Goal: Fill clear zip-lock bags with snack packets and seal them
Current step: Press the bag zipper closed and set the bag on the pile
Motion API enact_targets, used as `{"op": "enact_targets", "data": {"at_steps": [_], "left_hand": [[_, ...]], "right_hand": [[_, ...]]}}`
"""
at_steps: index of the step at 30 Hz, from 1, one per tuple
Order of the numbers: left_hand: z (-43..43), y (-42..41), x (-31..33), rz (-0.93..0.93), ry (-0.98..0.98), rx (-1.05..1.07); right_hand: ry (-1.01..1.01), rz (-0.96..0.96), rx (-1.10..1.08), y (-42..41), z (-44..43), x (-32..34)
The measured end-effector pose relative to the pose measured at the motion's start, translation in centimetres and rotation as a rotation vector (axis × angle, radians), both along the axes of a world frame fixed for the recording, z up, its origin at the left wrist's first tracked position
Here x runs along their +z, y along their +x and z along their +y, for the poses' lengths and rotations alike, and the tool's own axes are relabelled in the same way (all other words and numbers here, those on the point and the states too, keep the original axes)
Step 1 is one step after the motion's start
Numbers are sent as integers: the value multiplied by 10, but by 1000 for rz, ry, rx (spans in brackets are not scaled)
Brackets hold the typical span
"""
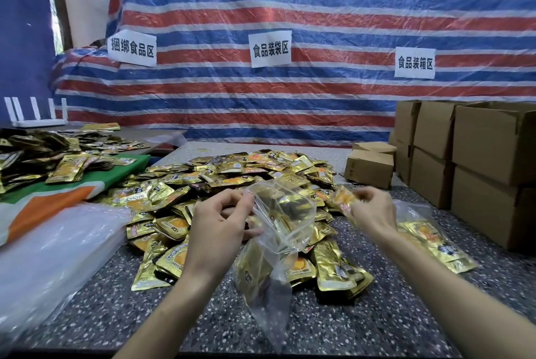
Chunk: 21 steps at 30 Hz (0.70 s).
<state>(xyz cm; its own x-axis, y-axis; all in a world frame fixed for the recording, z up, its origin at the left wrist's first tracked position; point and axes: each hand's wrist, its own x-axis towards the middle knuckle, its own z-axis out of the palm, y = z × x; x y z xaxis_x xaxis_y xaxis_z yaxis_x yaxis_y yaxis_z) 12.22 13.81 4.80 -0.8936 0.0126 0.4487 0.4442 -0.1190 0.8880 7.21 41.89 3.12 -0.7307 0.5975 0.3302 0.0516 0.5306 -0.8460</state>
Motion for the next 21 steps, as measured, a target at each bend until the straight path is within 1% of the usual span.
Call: {"op": "enact_targets", "data": {"at_steps": [2,5,6,8,9,11,12,15,16,18,21], "left_hand": [[2,-1,-1,-5,-9,8],[3,-2,-1,-28,5,18],[3,-2,0,-37,7,19],[5,-2,0,-51,6,18],[5,-2,1,-58,12,14],[6,-2,2,-73,30,4],[7,-2,2,-81,37,3],[8,-2,4,-88,44,16],[8,-1,5,-84,44,15],[10,0,7,-69,34,3],[11,2,11,-45,28,-15]], "right_hand": [[-56,135,59,11,-6,28],[-272,359,232,33,-22,77],[-330,406,291,42,-29,91],[-363,436,400,59,-42,113],[-352,421,457,66,-48,119],[-293,326,548,77,-59,125],[-218,263,559,80,-64,124],[100,90,502,83,-76,115],[148,34,504,83,-80,111],[132,-68,548,81,-88,102],[22,-147,638,75,-100,91]]}}
